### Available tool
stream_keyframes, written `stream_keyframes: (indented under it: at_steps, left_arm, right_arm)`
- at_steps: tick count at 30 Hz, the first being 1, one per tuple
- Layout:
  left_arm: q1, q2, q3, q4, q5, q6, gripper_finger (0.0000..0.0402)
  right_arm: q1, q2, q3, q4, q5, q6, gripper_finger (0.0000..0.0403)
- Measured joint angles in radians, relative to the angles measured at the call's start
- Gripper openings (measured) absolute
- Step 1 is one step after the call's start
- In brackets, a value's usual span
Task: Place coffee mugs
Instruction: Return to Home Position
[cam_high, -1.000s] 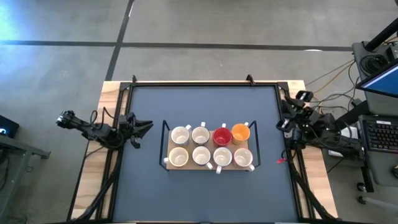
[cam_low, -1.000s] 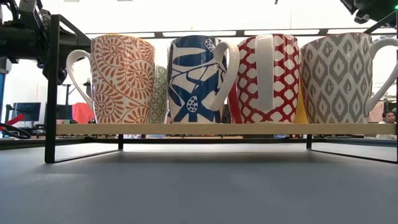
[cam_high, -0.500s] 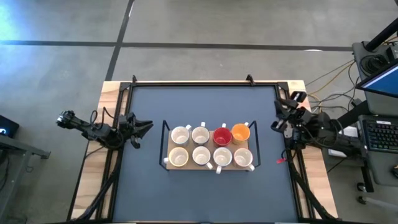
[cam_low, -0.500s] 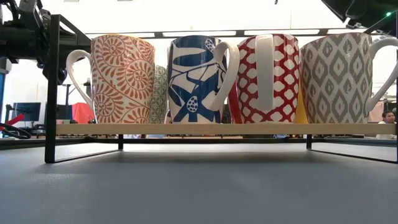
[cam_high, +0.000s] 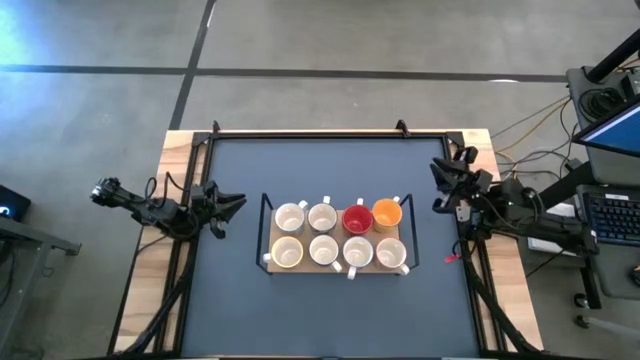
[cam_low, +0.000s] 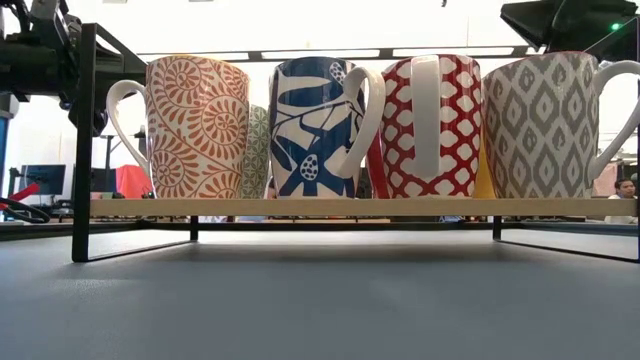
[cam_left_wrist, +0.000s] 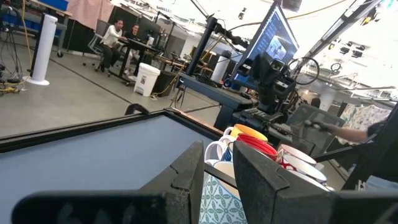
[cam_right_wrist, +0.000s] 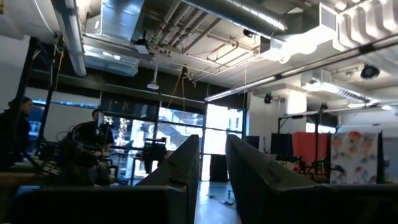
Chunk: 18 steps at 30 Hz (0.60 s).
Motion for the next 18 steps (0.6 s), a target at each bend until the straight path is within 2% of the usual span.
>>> stream_keyframes:
  at_steps: [18]
  left_arm:
    - [0.0,0.0,0.0,0.0,0.0,0.0,0.0068]
  right_arm:
    - [0.0,-0.005,0.0,-0.001,0.0,0.03,0.0068]
